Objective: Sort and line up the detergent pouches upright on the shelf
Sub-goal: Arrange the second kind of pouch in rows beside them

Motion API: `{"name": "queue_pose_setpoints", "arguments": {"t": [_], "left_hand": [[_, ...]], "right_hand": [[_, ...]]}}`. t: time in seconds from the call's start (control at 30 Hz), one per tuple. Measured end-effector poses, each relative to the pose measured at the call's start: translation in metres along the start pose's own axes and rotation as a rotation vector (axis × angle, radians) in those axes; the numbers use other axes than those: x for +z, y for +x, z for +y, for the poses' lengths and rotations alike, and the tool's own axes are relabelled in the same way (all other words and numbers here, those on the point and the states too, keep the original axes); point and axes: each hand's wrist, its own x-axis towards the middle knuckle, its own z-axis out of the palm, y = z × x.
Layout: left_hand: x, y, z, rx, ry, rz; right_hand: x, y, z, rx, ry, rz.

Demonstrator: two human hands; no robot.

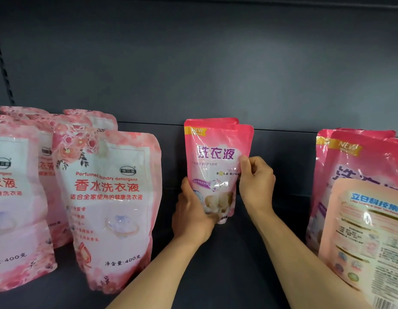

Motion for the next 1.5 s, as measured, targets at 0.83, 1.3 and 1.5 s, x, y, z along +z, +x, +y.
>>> {"name": "queue_pose_setpoints", "arguments": {"t": [0.83,1.3,1.5], "left_hand": [[0.020,-0.130,0.089,0.464,-0.115,-0.614],[0.056,-0.191,0.140,0.611,-0.117,-0.203],[0.085,-0.214,0.171,0.681,-0.086,-0.167]], "right_hand": [[-0.227,-0.109,-0.043,0.106,-0.214,0.144],[-0.320,-0.103,-0.015,0.164,0.027,0.225],[-0.395,-0.094,-0.005,0.119,-0.069,0.461]]}}
